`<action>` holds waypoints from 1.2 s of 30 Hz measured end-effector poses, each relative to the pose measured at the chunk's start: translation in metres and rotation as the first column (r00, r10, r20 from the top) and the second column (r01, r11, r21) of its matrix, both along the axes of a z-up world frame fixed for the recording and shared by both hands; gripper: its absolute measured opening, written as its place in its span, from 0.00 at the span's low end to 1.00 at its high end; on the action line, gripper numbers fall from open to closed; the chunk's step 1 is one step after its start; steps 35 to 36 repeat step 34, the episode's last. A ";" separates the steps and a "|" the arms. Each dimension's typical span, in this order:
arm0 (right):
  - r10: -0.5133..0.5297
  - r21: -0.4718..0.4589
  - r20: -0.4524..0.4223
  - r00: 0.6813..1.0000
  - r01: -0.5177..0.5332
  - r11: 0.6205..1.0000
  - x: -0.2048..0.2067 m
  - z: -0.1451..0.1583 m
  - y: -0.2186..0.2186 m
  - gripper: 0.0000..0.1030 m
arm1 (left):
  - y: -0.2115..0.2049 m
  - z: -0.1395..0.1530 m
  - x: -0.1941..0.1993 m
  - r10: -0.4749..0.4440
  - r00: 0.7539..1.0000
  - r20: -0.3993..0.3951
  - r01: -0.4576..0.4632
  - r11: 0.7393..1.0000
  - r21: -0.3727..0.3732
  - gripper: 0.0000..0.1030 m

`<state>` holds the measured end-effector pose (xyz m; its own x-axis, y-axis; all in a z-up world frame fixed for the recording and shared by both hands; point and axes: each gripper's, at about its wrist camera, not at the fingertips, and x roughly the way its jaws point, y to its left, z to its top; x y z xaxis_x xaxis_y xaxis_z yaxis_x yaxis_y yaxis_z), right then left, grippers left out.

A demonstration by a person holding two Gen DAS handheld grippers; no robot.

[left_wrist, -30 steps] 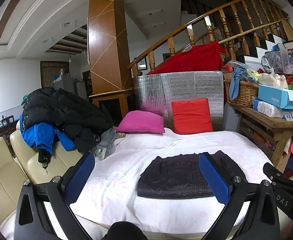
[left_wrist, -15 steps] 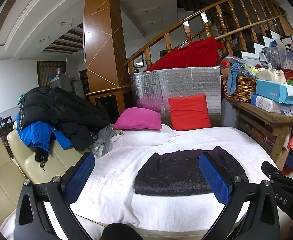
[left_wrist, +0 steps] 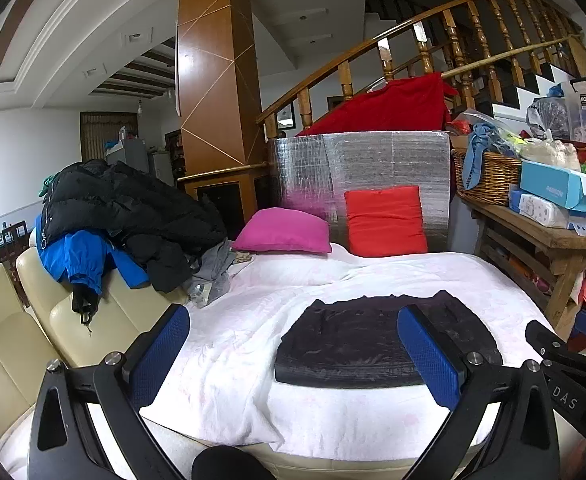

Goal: Fold large clothes

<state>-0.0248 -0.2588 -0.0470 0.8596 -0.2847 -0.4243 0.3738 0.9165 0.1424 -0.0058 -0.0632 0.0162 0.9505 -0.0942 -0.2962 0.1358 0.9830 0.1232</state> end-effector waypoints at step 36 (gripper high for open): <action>0.013 -0.020 -0.140 0.990 -0.016 1.000 0.131 -0.028 -0.025 0.77 | -0.009 -0.040 0.133 -0.014 0.991 -0.131 0.011 1.000 -0.024 1.00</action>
